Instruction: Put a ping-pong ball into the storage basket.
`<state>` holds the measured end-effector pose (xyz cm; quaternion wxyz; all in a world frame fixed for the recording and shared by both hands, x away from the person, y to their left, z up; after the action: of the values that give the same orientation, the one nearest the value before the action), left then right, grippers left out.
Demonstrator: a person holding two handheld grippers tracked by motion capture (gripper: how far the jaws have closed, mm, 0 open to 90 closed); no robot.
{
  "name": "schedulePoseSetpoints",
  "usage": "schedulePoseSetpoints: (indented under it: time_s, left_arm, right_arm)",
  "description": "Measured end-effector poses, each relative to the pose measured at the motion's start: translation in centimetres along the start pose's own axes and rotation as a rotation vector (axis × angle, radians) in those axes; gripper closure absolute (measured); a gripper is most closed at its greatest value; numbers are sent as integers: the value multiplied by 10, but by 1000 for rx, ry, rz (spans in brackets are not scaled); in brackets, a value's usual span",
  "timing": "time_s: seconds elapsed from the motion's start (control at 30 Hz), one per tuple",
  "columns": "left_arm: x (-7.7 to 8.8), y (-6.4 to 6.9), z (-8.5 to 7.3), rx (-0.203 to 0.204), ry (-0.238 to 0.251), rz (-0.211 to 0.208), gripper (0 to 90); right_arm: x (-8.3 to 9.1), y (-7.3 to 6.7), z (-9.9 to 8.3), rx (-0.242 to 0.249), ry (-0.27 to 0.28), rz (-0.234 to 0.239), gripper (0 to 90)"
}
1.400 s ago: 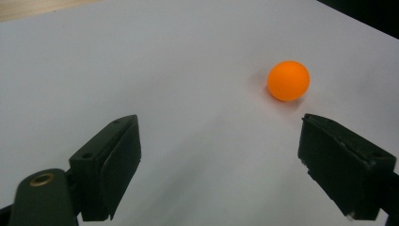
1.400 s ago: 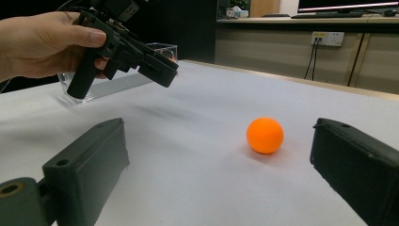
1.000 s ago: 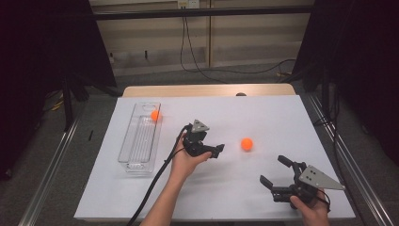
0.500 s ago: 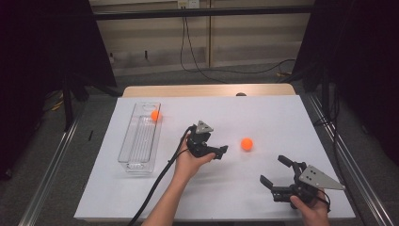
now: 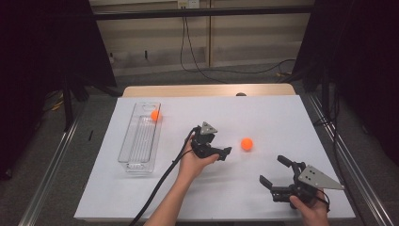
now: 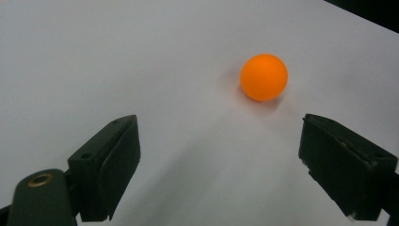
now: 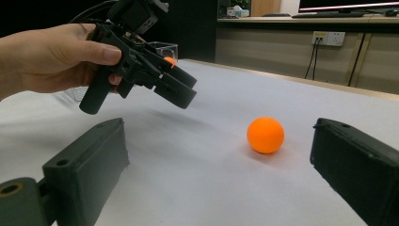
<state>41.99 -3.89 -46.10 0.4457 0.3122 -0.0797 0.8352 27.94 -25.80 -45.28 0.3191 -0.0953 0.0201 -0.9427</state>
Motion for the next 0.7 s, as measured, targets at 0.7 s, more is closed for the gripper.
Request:
schedulePoseSetpoints:
  time_s: [0.7]
  left_arm:
    - [-9, 7, 0, -22, -14, -9, 128]
  right_arm:
    - [0, 0, 0, 0, 1, 1, 42]
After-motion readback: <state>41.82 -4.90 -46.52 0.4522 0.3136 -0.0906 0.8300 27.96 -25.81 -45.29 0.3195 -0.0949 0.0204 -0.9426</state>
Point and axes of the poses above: each handheld gripper's, and its own axes: x roughly backward along the jaws, z roughly out of its top, y roughly to its right, the point moved 5 cm from there along -x, roughly forward along the jaws, and after that the axes turned 2 degrees about -x, right-handed, at the moved point
